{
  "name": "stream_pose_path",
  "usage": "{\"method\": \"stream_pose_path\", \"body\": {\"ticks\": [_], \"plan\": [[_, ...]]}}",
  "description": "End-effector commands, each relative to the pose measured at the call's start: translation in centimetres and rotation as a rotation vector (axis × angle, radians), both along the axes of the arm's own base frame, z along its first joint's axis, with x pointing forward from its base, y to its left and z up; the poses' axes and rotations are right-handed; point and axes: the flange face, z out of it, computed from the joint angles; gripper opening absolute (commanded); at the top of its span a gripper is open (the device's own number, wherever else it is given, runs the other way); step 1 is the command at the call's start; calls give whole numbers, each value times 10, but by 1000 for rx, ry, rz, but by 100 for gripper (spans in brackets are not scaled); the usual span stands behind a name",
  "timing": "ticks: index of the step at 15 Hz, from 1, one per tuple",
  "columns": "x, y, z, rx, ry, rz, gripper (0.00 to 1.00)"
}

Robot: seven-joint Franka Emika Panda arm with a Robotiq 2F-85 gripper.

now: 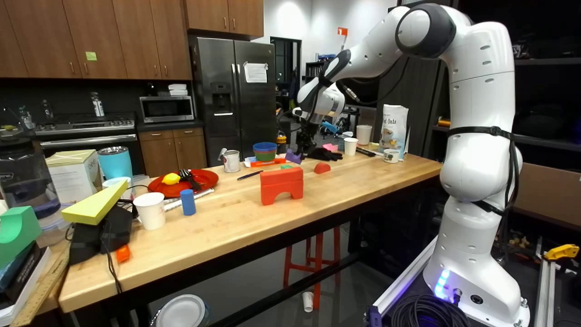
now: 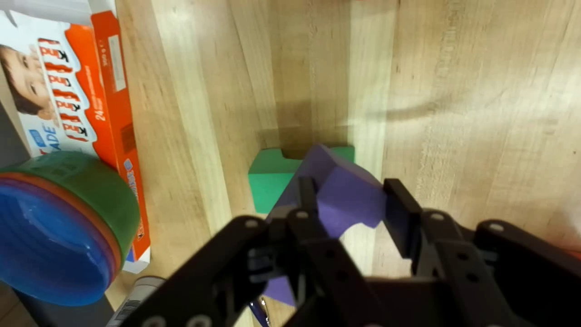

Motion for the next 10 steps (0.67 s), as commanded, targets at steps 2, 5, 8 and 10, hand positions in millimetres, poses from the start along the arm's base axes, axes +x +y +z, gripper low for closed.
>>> {"method": "stream_pose_path", "body": {"ticks": [2, 5, 8, 10], "plan": [[13, -8, 2, -16, -9, 22, 16], [18, -6, -1, -8, -9, 32, 16], [22, -3, -5, 1, -8, 44, 16], [24, 0, -7, 6, -7, 50, 16]]}}
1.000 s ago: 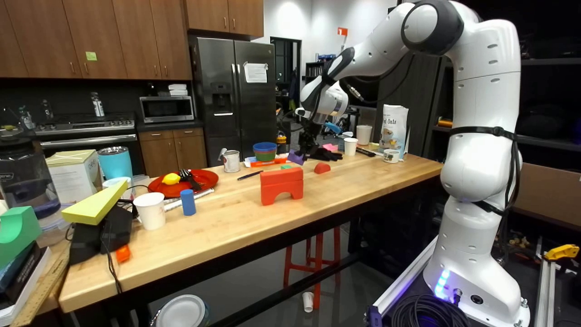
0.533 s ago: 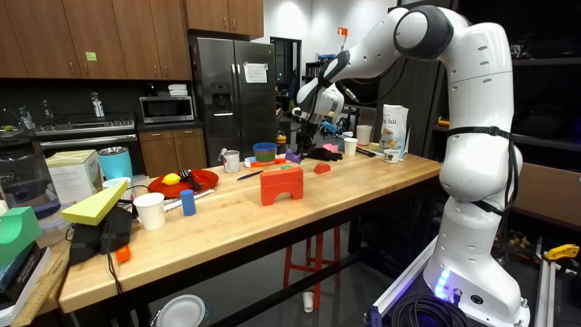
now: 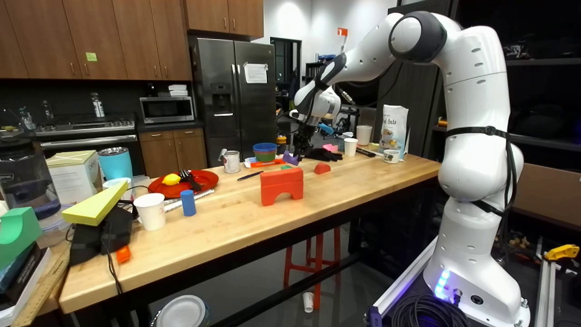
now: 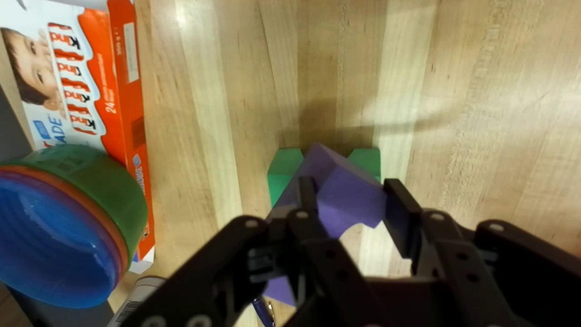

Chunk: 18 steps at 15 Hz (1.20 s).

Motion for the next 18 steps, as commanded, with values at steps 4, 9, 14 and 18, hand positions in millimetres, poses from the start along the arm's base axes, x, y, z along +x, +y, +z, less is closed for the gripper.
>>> {"method": "stream_pose_path", "body": {"ticks": [4, 9, 14, 18], "plan": [[9, 0, -2, 15, 1, 29, 16], [10, 1, -4, 15, 8, 41, 82], [9, -1, -5, 14, 13, 39, 100], [9, -2, -6, 13, 12, 38, 100]]}}
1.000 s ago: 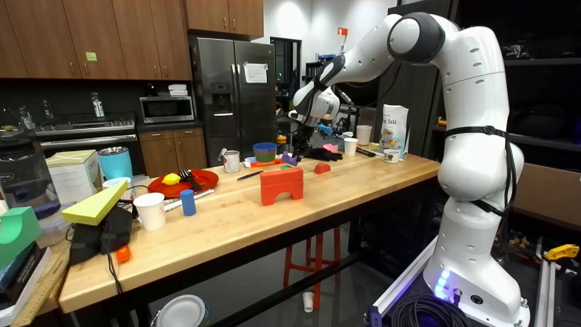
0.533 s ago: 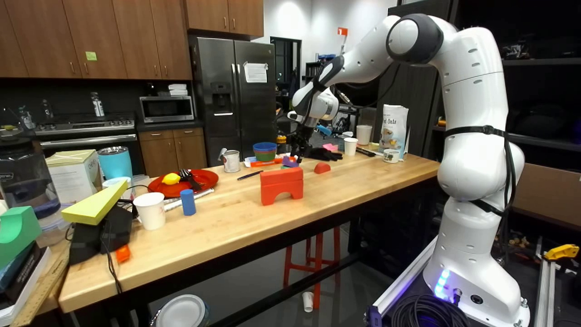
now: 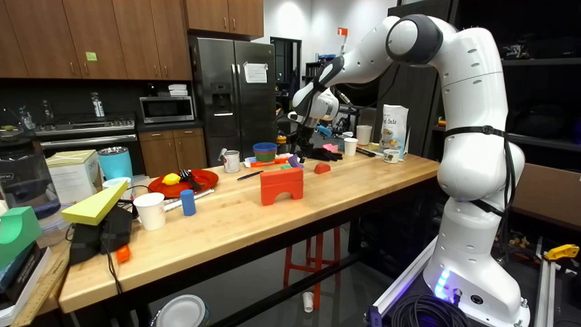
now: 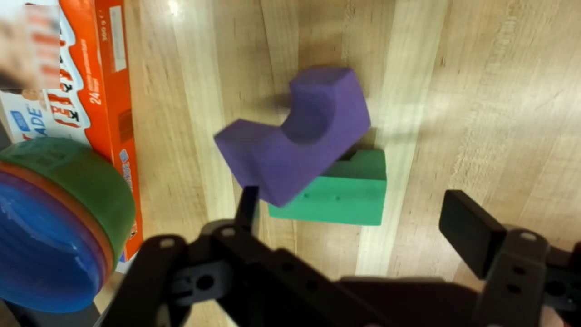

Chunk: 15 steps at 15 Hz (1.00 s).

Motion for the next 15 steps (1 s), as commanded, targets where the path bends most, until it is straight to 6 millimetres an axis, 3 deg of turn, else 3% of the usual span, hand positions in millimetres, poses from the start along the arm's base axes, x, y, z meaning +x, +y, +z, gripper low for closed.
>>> {"method": "stream_pose_path", "body": {"ticks": [1, 15], "plan": [[3, -4, 4, 3, -1, 10, 100], [-6, -8, 9, -23, 36, -3, 100]]}}
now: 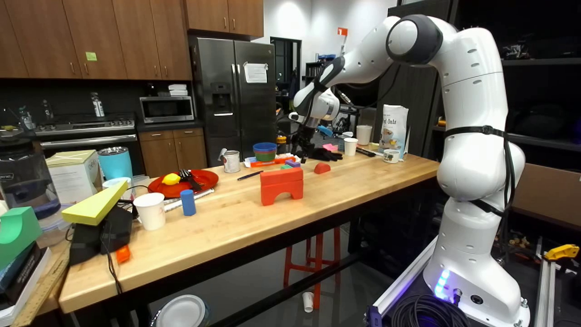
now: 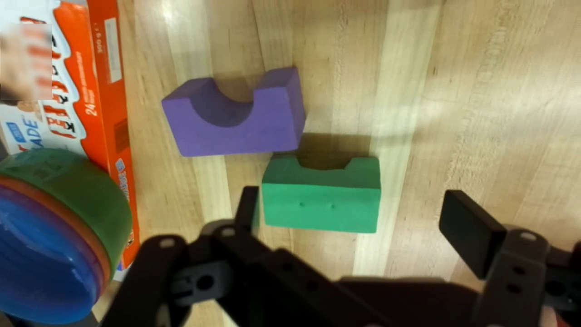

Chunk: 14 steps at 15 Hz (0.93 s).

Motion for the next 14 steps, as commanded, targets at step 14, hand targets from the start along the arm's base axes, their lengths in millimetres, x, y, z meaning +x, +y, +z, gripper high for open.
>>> {"method": "stream_pose_path", "body": {"ticks": [14], "plan": [[7, 14, -4, -16, 40, 79, 100]]}}
